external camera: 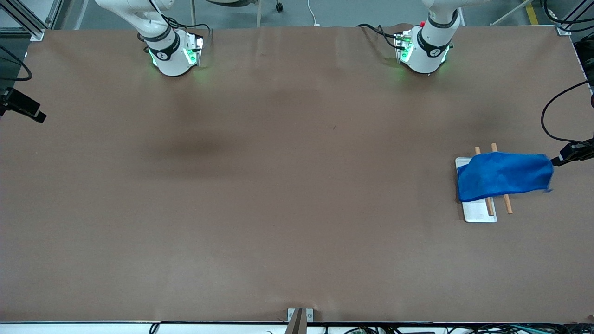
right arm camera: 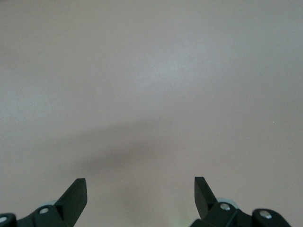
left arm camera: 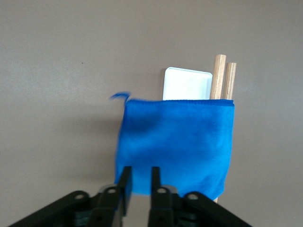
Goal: Right arm passes towel to left arm to hang
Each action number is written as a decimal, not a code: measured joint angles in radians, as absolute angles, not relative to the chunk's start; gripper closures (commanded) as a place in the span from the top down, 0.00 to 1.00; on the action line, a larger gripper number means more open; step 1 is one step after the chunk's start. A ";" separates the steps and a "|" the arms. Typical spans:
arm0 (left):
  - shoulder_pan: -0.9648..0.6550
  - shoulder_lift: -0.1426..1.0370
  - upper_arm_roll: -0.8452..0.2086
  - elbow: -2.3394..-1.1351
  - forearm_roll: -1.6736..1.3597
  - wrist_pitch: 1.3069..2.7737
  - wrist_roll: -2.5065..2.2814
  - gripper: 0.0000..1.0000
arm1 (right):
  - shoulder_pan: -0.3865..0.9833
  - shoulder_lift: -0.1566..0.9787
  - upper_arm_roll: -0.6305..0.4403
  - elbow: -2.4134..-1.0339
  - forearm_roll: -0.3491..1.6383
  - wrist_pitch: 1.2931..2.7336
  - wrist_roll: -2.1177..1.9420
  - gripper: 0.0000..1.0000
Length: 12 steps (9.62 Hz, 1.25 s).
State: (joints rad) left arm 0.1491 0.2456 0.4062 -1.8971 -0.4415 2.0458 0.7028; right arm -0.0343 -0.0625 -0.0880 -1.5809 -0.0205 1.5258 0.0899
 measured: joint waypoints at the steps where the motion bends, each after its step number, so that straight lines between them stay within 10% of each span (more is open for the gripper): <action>1: 0.149 0.246 0.414 -1.893 -0.441 2.046 0.719 1.00 | -0.034 -0.065 -0.090 -1.540 -0.020 1.470 0.090 1.00; 5: 0.142 0.206 0.365 -1.868 -0.397 2.078 0.682 1.00 | -0.028 -0.059 -0.092 -1.491 -0.021 1.436 0.090 1.00; 12: 0.096 -0.076 -0.047 -1.851 -0.018 1.881 0.103 1.00 | -0.028 -0.046 -0.098 -1.511 -0.020 1.469 0.090 1.00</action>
State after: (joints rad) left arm 0.0958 -0.0759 -0.0470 -1.8515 -0.0179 1.8808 0.1031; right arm -0.0284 -0.0464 -0.0976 -1.5113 -0.0205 1.4687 0.0899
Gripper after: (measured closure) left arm 0.000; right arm 0.000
